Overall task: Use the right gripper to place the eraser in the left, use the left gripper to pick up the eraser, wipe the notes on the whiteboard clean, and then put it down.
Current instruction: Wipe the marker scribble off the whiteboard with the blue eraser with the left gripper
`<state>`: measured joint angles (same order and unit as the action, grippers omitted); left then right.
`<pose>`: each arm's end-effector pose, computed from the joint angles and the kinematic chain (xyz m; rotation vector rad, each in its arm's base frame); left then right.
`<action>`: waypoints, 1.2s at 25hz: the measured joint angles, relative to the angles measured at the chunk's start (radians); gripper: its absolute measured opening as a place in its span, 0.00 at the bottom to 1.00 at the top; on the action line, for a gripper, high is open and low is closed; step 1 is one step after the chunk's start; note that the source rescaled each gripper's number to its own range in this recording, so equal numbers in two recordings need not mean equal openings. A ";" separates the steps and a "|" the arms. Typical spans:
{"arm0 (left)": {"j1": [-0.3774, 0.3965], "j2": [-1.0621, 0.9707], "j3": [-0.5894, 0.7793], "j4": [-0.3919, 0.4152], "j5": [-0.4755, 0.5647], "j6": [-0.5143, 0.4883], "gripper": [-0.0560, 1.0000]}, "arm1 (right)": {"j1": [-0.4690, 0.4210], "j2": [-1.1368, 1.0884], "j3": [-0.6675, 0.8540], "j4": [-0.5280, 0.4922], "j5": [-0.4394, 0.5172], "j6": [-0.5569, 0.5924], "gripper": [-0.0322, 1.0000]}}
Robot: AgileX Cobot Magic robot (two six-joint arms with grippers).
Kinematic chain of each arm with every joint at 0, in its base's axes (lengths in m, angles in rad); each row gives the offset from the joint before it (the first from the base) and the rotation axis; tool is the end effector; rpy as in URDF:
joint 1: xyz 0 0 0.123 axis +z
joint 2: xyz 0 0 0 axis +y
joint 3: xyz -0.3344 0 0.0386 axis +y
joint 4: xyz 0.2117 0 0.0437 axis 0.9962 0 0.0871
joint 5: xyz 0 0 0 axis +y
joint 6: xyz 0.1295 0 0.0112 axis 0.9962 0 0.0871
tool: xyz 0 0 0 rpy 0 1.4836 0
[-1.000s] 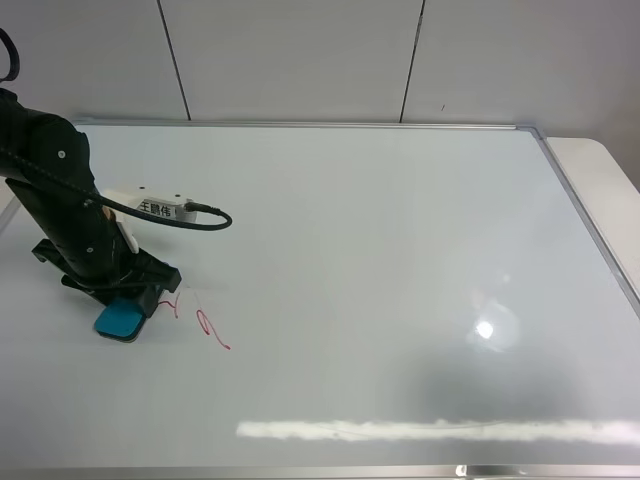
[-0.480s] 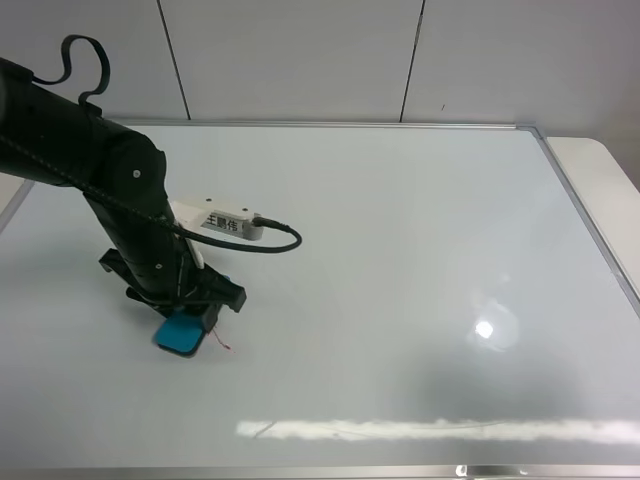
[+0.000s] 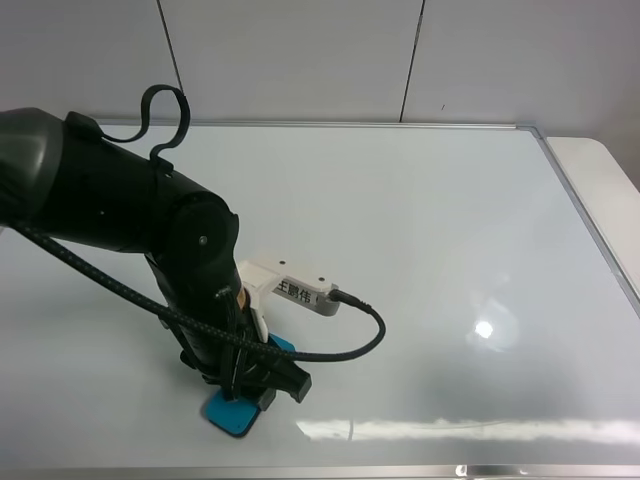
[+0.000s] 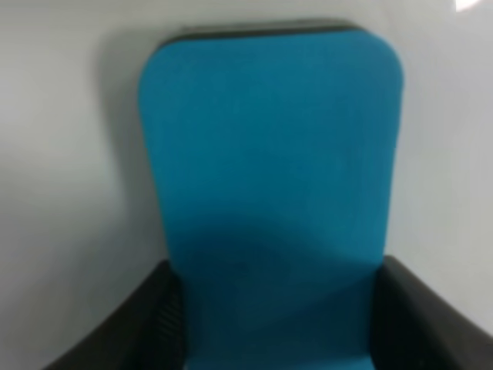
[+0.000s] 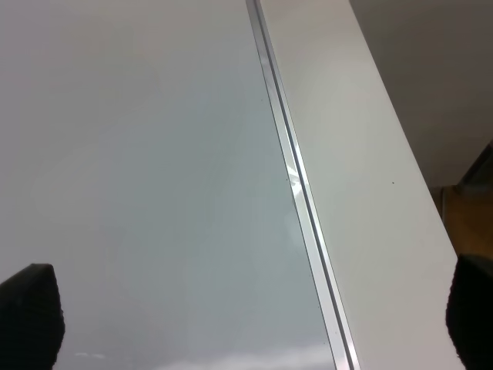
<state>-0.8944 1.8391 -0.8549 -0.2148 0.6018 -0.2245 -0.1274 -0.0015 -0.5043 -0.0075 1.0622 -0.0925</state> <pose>0.1693 -0.2360 0.1545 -0.7688 -3.0301 0.2291 -0.0542 0.0061 0.2430 0.0360 2.0428 -0.1466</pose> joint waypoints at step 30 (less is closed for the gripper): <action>0.722 0.081 -0.127 0.215 -0.068 0.153 0.12 | 0.000 0.000 0.000 0.000 0.000 0.000 1.00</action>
<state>-0.1724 1.9203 -0.9819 0.0000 0.5336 -0.0714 -0.1274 -0.0015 -0.5043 -0.0075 1.0622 -0.0925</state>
